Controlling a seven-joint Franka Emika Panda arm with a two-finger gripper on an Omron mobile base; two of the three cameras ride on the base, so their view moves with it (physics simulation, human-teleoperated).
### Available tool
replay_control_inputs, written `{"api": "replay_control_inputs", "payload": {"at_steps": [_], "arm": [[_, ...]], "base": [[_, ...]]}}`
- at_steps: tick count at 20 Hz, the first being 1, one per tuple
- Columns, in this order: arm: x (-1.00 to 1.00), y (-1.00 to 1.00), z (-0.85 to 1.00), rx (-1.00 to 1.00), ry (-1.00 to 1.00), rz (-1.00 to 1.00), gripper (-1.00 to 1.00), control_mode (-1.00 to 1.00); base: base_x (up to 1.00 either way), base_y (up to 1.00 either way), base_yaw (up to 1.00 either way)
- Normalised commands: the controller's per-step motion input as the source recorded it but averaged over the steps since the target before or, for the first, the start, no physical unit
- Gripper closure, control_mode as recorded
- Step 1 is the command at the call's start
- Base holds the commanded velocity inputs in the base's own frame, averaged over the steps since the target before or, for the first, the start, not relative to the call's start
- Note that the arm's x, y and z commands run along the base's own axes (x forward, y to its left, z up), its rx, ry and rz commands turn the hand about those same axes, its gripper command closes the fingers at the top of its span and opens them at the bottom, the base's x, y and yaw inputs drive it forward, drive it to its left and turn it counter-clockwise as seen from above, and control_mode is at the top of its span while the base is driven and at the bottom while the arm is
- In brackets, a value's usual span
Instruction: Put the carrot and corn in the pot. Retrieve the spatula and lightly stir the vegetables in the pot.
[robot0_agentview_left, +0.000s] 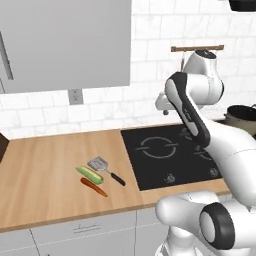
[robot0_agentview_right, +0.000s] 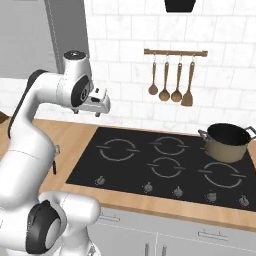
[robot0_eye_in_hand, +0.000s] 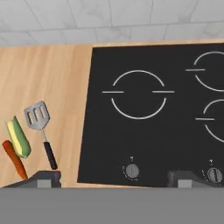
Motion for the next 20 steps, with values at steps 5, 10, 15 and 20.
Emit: {"api": "replay_control_inputs", "payload": {"at_steps": [5,10,15,20], "arm": [[0.00,0.20,-0.09,0.00,0.03,0.00,-1.00,-1.00],[-0.05,0.51,-0.33,0.00,0.07,0.00,-1.00,-1.00],[-0.12,0.97,-0.53,-0.02,0.12,0.01,-1.00,-1.00],[-0.03,1.00,-0.59,-0.05,0.14,0.01,-1.00,-1.00]], "base": [[0.00,0.45,0.00],[0.00,0.00,0.00],[0.00,0.00,0.00],[0.00,0.00,0.00]]}}
